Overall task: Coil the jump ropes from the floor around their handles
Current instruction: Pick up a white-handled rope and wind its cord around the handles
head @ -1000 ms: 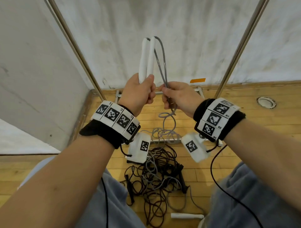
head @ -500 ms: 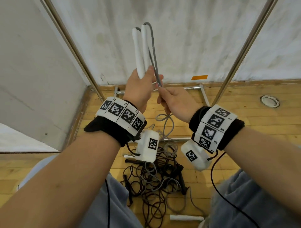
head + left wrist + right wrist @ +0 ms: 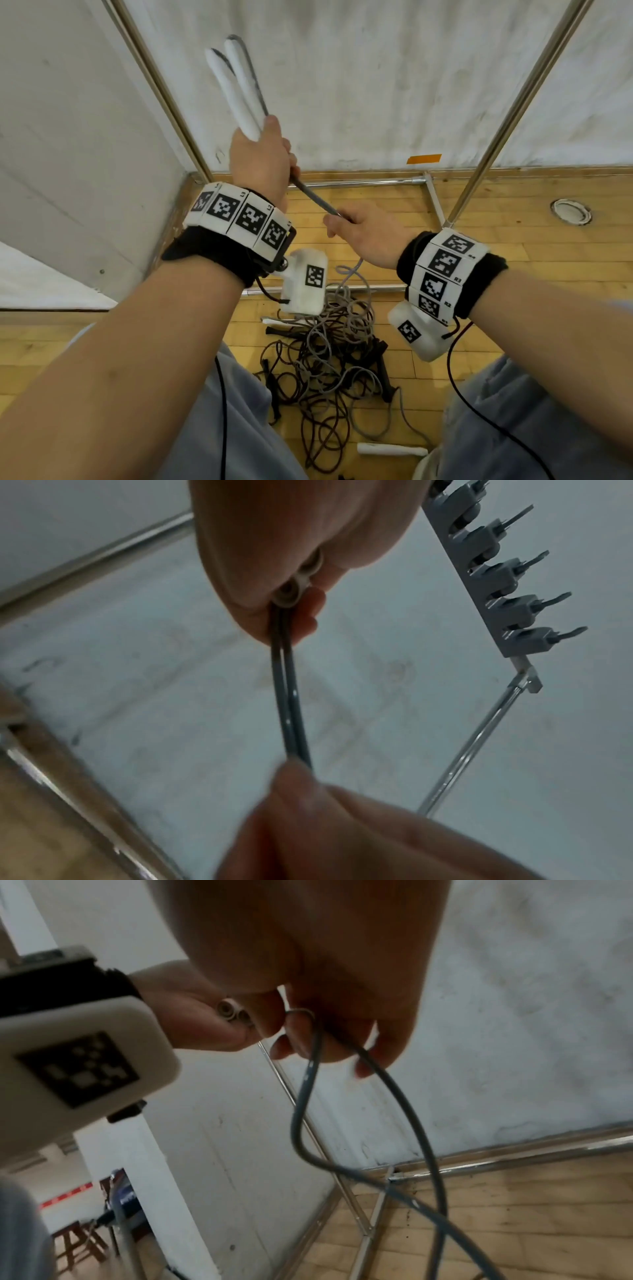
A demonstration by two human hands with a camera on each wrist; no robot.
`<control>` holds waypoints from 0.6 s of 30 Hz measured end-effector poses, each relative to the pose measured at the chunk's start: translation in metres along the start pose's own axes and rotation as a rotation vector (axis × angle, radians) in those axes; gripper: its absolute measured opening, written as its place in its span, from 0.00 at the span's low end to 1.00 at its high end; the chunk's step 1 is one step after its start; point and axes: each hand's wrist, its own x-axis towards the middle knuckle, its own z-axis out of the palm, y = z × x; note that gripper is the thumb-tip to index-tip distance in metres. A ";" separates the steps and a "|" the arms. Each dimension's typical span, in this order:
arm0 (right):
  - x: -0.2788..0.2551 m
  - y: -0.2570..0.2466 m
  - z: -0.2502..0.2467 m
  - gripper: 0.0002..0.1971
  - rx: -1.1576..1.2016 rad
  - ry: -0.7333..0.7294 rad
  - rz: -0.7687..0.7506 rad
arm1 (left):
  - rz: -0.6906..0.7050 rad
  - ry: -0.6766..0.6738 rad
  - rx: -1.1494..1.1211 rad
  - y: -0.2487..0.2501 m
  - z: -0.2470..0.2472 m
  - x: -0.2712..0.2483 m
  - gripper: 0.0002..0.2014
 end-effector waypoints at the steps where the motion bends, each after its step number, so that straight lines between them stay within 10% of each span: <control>1: -0.001 0.001 -0.002 0.16 -0.024 0.007 -0.003 | 0.046 0.051 0.039 0.001 -0.003 0.005 0.08; 12: 0.007 0.006 -0.040 0.20 0.009 0.129 0.014 | 0.505 -0.044 1.048 -0.010 -0.032 0.022 0.14; 18: 0.008 0.003 -0.047 0.14 0.477 0.072 0.051 | 0.400 -0.195 1.348 -0.018 -0.036 0.024 0.17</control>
